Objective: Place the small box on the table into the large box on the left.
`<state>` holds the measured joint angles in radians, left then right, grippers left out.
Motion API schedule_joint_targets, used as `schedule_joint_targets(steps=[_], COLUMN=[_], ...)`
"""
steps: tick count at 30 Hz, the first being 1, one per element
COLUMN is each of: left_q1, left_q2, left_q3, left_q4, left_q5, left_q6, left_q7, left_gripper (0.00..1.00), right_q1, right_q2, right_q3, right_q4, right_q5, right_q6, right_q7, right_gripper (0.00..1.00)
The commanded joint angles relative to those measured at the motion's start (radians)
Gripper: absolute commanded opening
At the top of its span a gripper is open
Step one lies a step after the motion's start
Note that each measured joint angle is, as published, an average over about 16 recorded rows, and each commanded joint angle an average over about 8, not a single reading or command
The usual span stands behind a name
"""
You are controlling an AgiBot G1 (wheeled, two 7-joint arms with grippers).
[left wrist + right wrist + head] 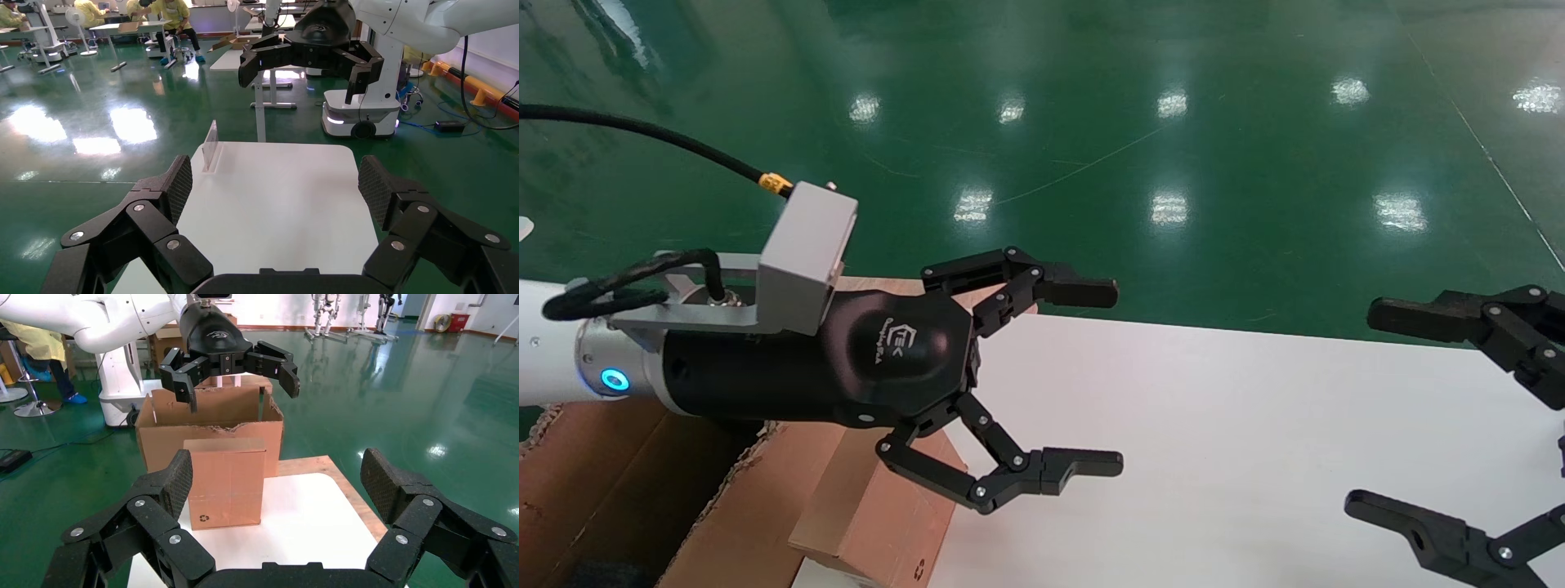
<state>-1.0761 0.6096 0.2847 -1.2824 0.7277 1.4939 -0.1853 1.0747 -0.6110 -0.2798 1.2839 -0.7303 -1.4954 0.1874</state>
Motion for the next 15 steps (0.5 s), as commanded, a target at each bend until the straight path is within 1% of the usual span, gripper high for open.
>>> schedule_joint_targets(steps=[1, 11, 12, 13, 15], left_q1=[0.0, 0.0, 0.0, 0.0, 0.0], left_q2=[0.0, 0.0, 0.0, 0.0, -0.001], left_q3=[0.0, 0.0, 0.0, 0.0, 0.0], left_q4=[0.0, 0.0, 0.0, 0.0, 0.0], left_q5=[0.0, 0.0, 0.0, 0.0, 0.002], left_q6=[0.0, 0.0, 0.0, 0.0, 0.0], left_q7=[0.0, 0.0, 0.0, 0.0, 0.0], left_gripper=[1.0, 1.0, 1.0, 1.0, 1.0], right_q1=[0.0, 0.0, 0.0, 0.0, 0.0], right_q2=[0.0, -0.001, -0.001, -0.001, -0.001], right_q3=[0.0, 0.002, 0.002, 0.002, 0.002], right_q4=[0.0, 0.001, 0.001, 0.001, 0.001], right_q5=[0.0, -0.002, -0.002, -0.002, -0.002], right_q6=[0.0, -0.001, -0.001, -0.001, -0.001], right_q7=[0.0, 0.001, 0.001, 0.001, 0.001], right_gripper=[1.0, 1.0, 0.98, 0.88, 0.63])
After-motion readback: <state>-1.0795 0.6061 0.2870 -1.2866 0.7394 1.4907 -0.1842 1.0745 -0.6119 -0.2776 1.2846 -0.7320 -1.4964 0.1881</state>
